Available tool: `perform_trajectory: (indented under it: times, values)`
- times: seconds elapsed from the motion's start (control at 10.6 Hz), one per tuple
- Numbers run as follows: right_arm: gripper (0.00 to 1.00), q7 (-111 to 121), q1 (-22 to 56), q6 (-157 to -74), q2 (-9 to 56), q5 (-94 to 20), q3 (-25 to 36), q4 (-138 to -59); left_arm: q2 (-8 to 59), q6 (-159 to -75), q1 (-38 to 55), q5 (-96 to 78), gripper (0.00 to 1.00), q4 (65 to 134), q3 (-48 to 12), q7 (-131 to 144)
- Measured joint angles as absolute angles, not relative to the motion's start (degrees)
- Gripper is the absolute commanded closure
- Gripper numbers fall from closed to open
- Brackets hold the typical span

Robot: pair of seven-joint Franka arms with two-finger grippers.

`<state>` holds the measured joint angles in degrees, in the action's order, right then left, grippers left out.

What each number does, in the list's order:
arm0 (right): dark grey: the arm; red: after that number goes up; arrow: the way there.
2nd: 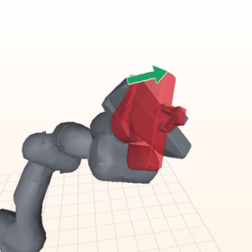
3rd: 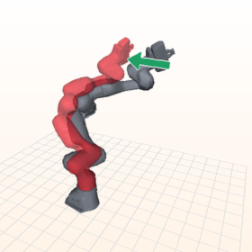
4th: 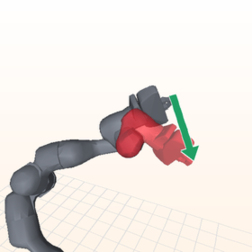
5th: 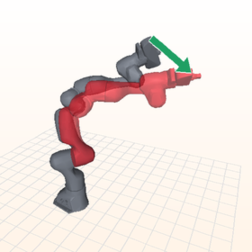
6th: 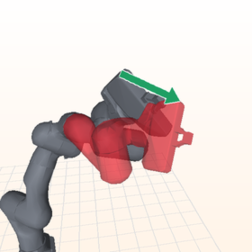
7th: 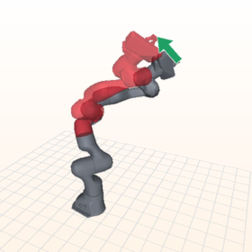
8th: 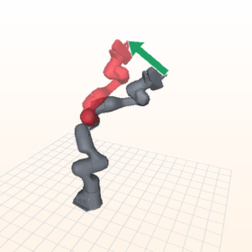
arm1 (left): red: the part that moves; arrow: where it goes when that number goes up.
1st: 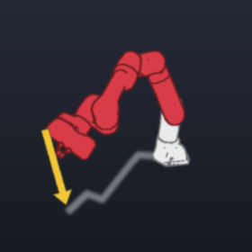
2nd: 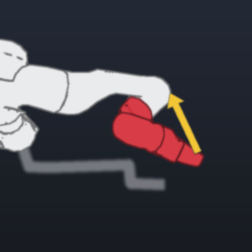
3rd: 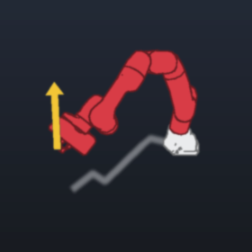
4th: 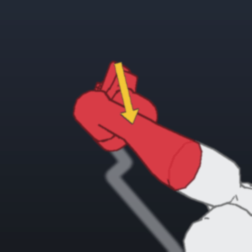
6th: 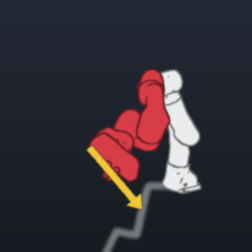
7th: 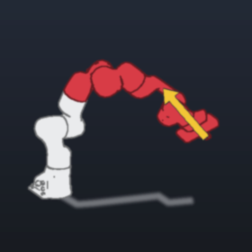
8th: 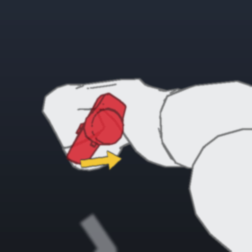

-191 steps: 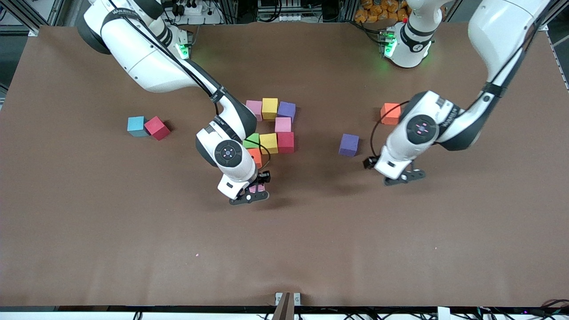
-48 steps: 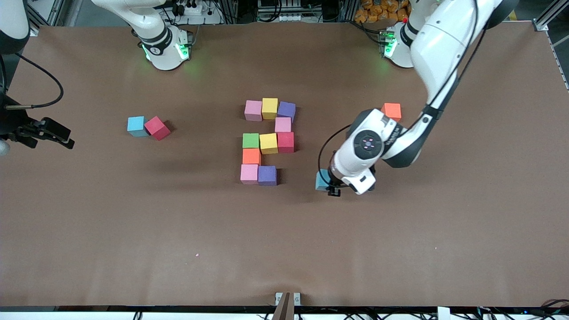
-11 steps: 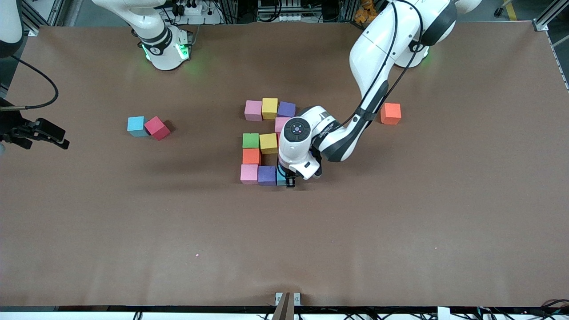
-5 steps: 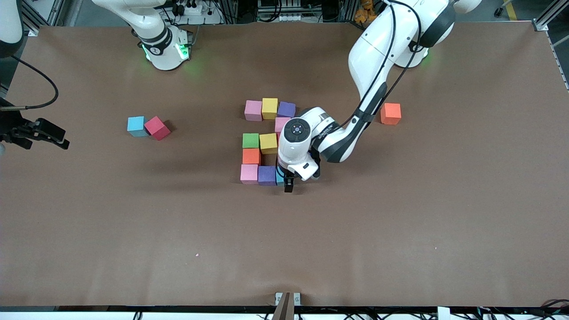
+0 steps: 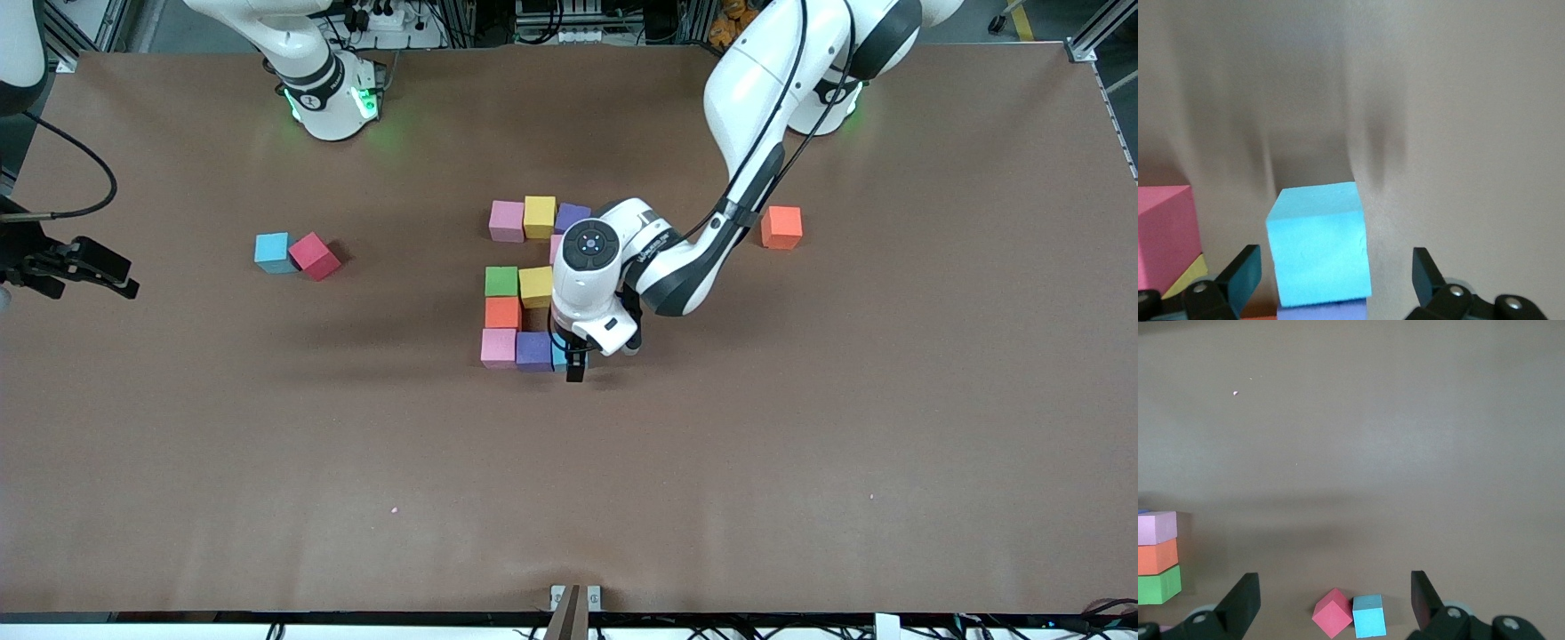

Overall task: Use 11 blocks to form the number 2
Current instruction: 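Open the left gripper and lift it away from the cyan cube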

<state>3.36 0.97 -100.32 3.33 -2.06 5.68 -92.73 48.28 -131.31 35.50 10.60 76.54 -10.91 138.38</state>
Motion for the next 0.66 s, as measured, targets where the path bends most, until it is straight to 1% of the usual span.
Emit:
perform_trajectory:
  times: [0.28, 0.66]
  values:
    - [0.00, 3.37, 0.97, -100.33, 3.36, -2.06, 5.67, -92.73, 44.41, -125.60, 34.63, 10.60, 0.00, 76.42, -10.21, 135.43]
    - [0.00, 3.38, 0.97, -100.33, 3.38, -2.06, 5.65, -92.73, 38.21, -117.48, 27.51, 10.62, 0.00, 76.31, -9.63, 124.02]
